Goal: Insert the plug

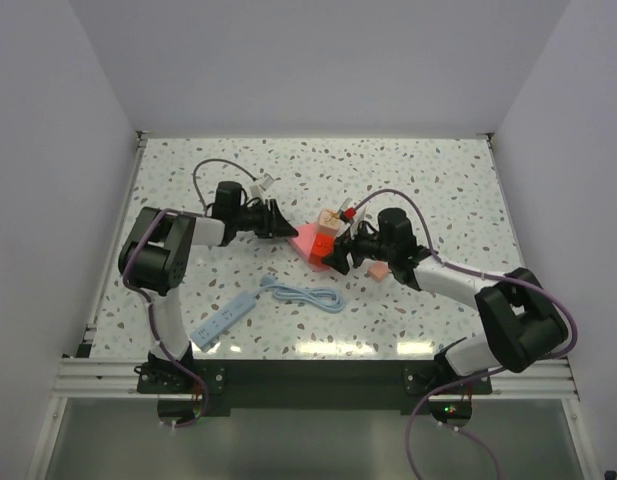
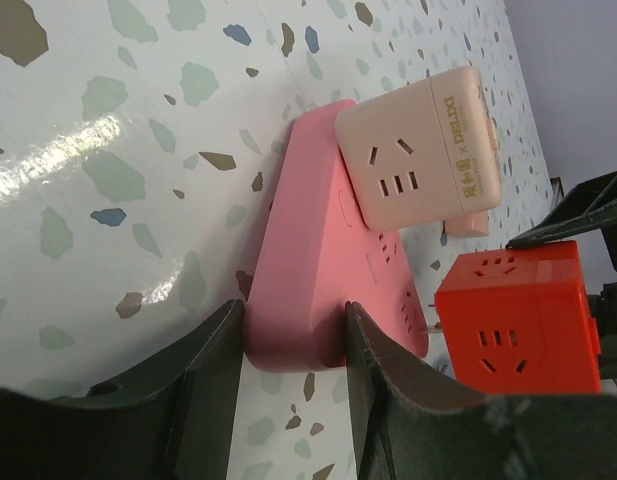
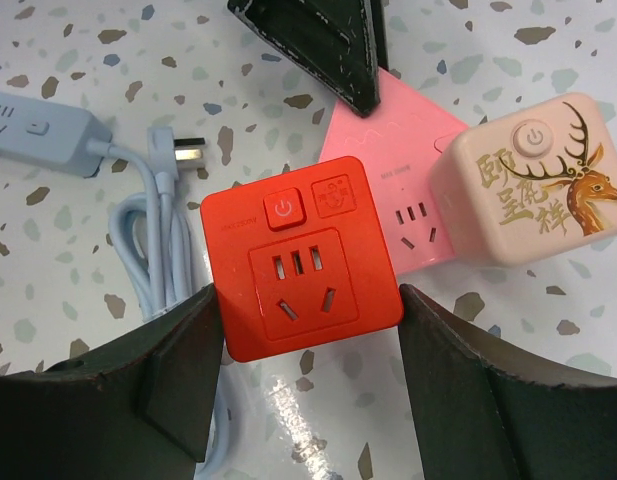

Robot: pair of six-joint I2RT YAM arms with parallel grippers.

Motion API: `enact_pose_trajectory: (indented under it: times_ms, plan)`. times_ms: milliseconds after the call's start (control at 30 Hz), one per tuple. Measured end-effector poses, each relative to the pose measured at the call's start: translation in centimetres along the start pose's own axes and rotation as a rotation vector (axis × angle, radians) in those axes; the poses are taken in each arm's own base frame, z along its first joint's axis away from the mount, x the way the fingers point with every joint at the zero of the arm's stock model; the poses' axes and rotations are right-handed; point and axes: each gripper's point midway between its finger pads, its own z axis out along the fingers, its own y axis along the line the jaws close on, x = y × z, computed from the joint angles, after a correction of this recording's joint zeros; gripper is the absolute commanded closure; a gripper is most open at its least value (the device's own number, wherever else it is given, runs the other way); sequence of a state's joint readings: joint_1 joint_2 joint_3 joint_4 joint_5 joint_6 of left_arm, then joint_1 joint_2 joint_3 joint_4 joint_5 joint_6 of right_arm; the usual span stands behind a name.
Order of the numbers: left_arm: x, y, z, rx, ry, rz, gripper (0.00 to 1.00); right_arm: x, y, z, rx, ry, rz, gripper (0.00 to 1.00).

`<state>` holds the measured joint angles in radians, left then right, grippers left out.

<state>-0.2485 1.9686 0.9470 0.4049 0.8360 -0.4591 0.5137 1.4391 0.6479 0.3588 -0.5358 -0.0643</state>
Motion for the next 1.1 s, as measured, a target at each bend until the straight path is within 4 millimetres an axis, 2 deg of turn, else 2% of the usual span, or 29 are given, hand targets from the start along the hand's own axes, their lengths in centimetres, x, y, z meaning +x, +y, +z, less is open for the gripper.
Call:
enact_pose_trajectory:
  times_ms: [100,1100]
  plan:
    - [-0.4,0.1,0.2,-0.003,0.020,0.019,1.00,0.6,-0.1,0.3,0.006,0.013,0.003,1.00]
    - [-0.7,0.6,0.4,-0.001,0.062,0.070,1.00,0.2,-0.7,1.2,0.015,-0.022,-0.033,1.00]
